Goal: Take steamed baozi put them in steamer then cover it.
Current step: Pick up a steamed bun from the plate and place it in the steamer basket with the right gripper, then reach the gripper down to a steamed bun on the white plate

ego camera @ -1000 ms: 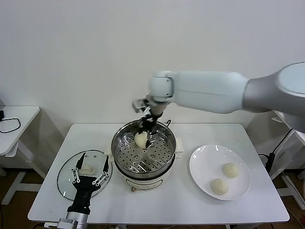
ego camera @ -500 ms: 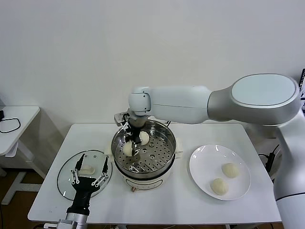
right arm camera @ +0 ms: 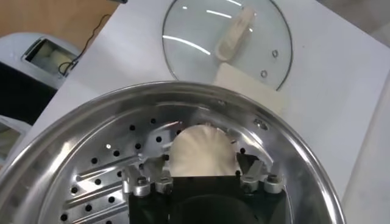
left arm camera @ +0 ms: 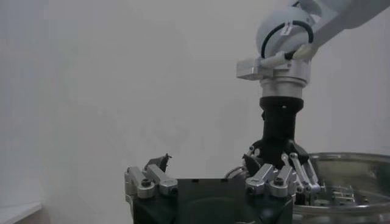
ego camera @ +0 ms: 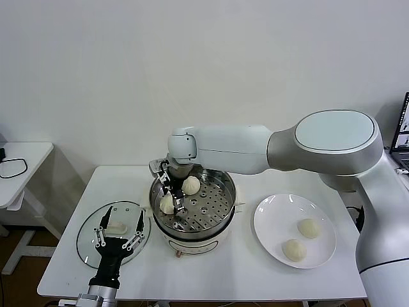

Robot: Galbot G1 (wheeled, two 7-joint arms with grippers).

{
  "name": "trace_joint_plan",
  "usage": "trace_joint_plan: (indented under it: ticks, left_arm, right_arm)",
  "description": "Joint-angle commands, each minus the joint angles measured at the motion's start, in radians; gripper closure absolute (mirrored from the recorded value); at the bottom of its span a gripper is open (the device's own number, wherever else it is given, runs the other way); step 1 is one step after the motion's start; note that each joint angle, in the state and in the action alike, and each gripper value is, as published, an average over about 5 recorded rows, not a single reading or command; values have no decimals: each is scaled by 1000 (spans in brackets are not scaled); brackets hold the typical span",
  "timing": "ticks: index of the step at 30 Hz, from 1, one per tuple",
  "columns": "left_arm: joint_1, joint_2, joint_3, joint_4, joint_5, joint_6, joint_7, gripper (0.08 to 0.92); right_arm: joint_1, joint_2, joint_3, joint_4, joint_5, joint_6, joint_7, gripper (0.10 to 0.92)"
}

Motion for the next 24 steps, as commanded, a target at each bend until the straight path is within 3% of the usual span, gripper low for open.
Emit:
trace_joint_plan:
  ticks: [1, 7, 13, 19, 24]
  left_arm:
    - [2, -1, 0, -1, 1, 1, 0, 177]
    - [4, -2, 2, 1, 6, 0, 1, 177]
    - [5, -2, 5, -6, 13, 2, 2, 177]
    - [7, 0, 5, -7, 13, 2, 2, 177]
    - [6, 3, 8, -1, 19, 15, -3, 177]
  right_arm:
    - [72, -126, 42, 122, -50, 5, -40, 203]
    - [158, -409, 155, 271, -179, 71, -151, 203]
    - [205, -672, 165, 275, -275, 185, -319, 203]
    - [141, -849, 147, 239, -371, 261, -466, 203]
    - [36, -929, 115, 260, -439, 285, -485, 203]
